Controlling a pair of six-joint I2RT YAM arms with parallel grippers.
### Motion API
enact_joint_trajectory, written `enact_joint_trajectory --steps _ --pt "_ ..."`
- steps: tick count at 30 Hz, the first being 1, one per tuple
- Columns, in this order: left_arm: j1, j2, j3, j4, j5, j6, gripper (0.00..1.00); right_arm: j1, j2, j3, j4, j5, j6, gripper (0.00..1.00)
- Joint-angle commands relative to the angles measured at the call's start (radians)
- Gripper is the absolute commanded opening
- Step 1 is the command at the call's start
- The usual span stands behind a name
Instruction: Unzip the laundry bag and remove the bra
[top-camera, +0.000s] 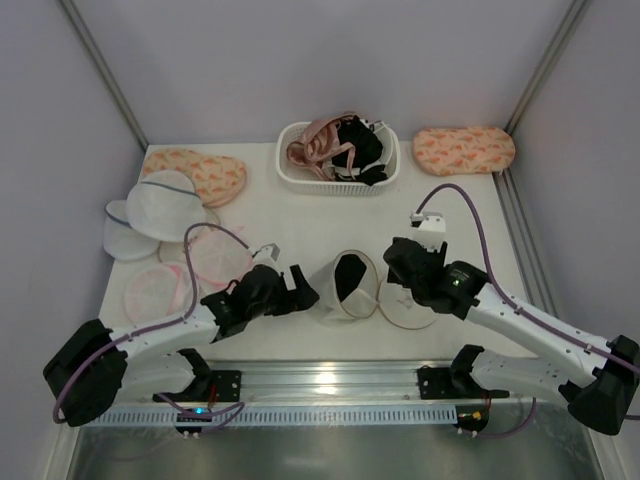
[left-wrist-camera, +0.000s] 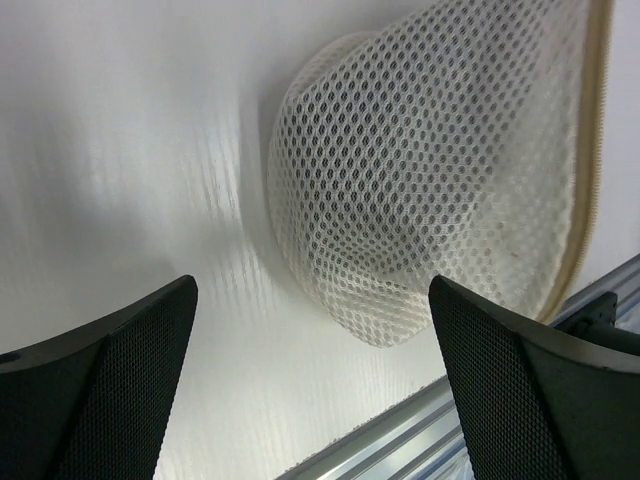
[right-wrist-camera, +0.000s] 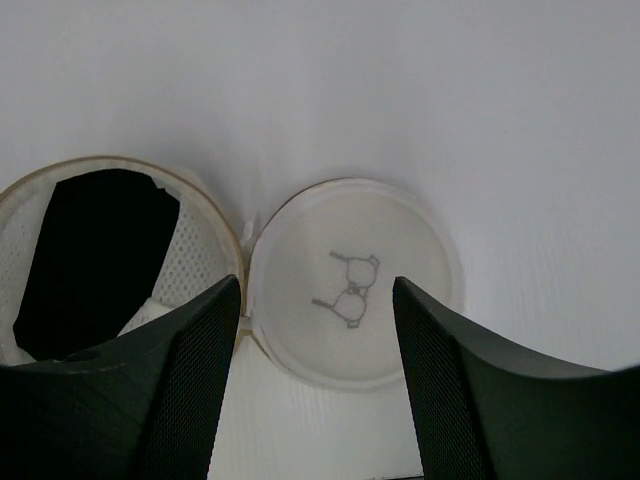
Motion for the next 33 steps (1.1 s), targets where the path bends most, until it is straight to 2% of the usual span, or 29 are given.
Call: enact_joint_trajectory --steps 1,4,7,14,16,24,29,31,33 --pt "-0.002 -0.137 -0.005 -0.055 -0.14 -0.029 0.99 0.0 0.035 -0.035 0.177 -0.127 -0.088 0.66" --pt "-0.004 -0.227 0.001 -0.096 -0.146 -0.015 1.0 0.0 0.049 -0.061 0.223 -0.17 -0.094 0.65" --pt "-0.002 -0.257 0.026 -0.081 -0.088 0.002 0.99 0.0 0.05 -0.078 0.268 -0.207 -0.103 0.65" --pt "-0.007 -0.084 0.159 -0.064 -0.019 0.086 0.96 0.0 0.072 -0.075 0.262 -0.201 -0.092 0.65" --pt "-0.021 -0.021 0.205 -0.064 -0.028 0.117 0.96 0.0 0.066 -0.076 0.256 -0.194 -0.088 0.65" --pt "-0.074 0.068 0.314 -0.053 -0.089 0.204 0.95 0.0 0.055 -0.085 0.239 -0.175 -0.081 0.64" --pt "-0.137 0.223 0.455 -0.246 -0.201 0.261 0.85 0.0 0.052 -0.082 0.231 -0.166 -0.08 0.62" --pt "-0.157 0.257 0.49 -0.27 -0.234 0.281 0.83 0.001 0.053 -0.084 0.228 -0.166 -0.075 0.62" --pt "-0.173 0.3 0.506 -0.282 -0.241 0.289 0.75 0.0 0.056 -0.087 0.23 -0.166 -0.075 0.62"
